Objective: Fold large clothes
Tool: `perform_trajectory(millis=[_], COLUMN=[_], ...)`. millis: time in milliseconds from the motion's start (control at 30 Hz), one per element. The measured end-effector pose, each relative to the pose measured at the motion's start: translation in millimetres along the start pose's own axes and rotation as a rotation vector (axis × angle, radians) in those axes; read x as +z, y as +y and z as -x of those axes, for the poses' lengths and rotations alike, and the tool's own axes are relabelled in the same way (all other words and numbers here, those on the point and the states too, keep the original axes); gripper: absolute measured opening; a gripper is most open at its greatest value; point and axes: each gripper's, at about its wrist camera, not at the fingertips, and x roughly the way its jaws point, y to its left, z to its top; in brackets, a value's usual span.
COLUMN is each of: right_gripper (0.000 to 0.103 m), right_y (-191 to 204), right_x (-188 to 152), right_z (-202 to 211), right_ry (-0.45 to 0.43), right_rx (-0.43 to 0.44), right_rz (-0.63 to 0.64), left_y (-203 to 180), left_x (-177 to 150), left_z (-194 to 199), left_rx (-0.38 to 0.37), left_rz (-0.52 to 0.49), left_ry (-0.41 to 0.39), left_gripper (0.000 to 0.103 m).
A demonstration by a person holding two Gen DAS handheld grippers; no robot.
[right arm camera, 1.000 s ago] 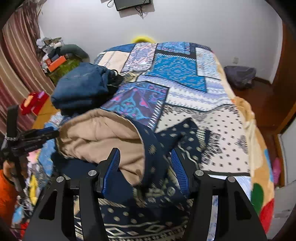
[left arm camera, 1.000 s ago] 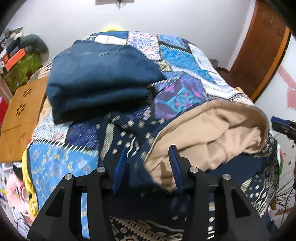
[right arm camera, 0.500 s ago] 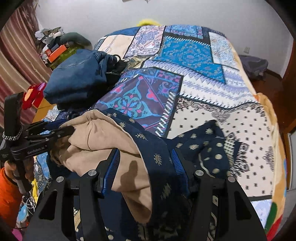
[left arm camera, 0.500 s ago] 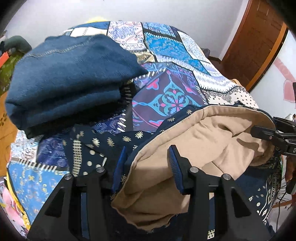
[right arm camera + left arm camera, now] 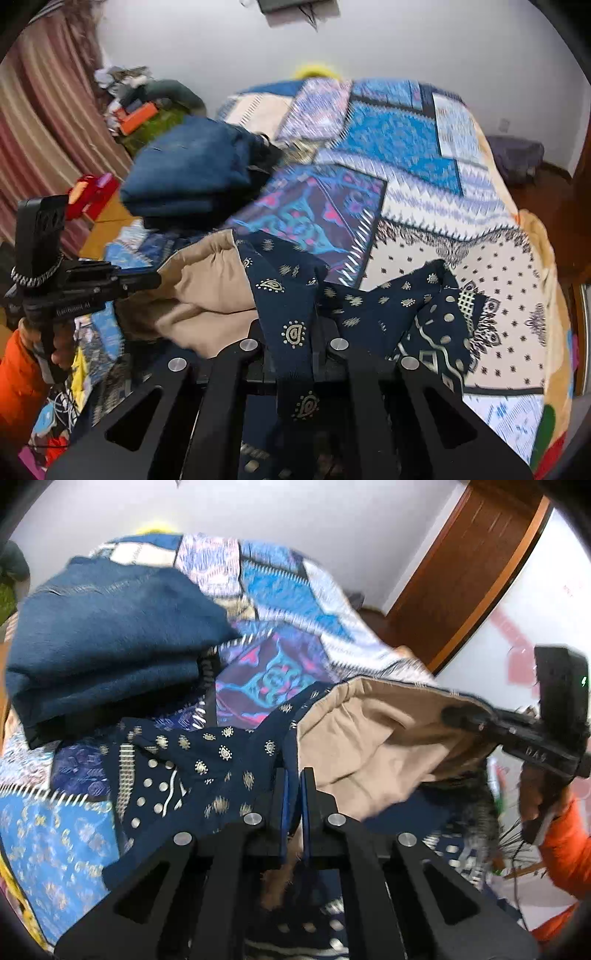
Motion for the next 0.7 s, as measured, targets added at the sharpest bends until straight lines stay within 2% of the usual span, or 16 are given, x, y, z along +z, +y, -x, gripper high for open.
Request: perform_trajectory(millis=[100,300,600,667,700], right_gripper=[0.007,0.008,0.013,0.019,0.026], right_y=[11,15,10,10,9], right_x=[-7,-34,-79,-85,-88], right_z=[21,37,27,27,27], right_ry=[-0.029,-0.002,0.123,0.151,0.173], right_rx=[0.022,0.048,0.016,0.020,0.024], right_rz=[0.017,0.001,-0.055,-0.066,-0.069], left_y=[-6,-22,-36,-35,-36], left_x=[-8,-39,-99,-109,-115], left_z=[28,55,45,38,34], left_rx=[-0.003,0.056,0.084,0.103,0.123], left_rz=[0.009,-0.005,-0.003,-0.005,-0.009], left_ry=[-0.035,-0.042,0.038,0.067,0.092], left_gripper=[0.004,0.004,0.004,0.004,0.005])
